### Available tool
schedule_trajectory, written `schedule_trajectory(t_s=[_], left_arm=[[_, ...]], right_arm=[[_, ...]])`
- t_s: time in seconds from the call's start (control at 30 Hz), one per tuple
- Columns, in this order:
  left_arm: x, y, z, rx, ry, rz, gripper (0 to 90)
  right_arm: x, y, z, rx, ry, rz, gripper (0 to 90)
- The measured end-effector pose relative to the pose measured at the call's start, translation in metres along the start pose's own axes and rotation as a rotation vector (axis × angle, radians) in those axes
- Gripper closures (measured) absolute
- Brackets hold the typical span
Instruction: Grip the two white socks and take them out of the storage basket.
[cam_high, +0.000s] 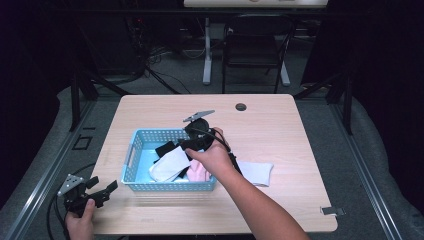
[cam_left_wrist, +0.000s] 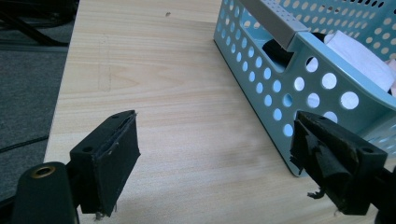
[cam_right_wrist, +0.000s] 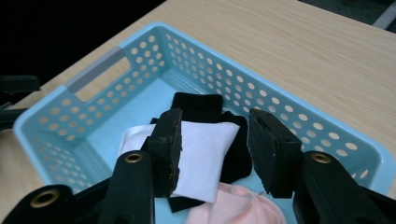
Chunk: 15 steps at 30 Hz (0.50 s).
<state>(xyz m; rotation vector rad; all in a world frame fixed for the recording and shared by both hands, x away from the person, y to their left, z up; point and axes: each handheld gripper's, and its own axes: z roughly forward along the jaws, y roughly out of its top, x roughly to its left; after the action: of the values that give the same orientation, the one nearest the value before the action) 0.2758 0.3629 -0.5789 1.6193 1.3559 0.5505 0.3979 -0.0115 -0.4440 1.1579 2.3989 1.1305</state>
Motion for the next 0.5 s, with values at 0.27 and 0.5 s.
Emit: schedule_trajectory(t_s=[0.27,0.5], left_arm=[[0.000,0.000,0.000,-0.001,-0.001,0.000,15.3],[0.000,0.000,0.000,-0.001,-0.002,0.000,15.3]], right_arm=[[-0.013,-0.003,0.034,0.077,-0.047,0.059,59.5],[-0.016,-0.007,0.063,0.148,0.016,0.177,61.3]])
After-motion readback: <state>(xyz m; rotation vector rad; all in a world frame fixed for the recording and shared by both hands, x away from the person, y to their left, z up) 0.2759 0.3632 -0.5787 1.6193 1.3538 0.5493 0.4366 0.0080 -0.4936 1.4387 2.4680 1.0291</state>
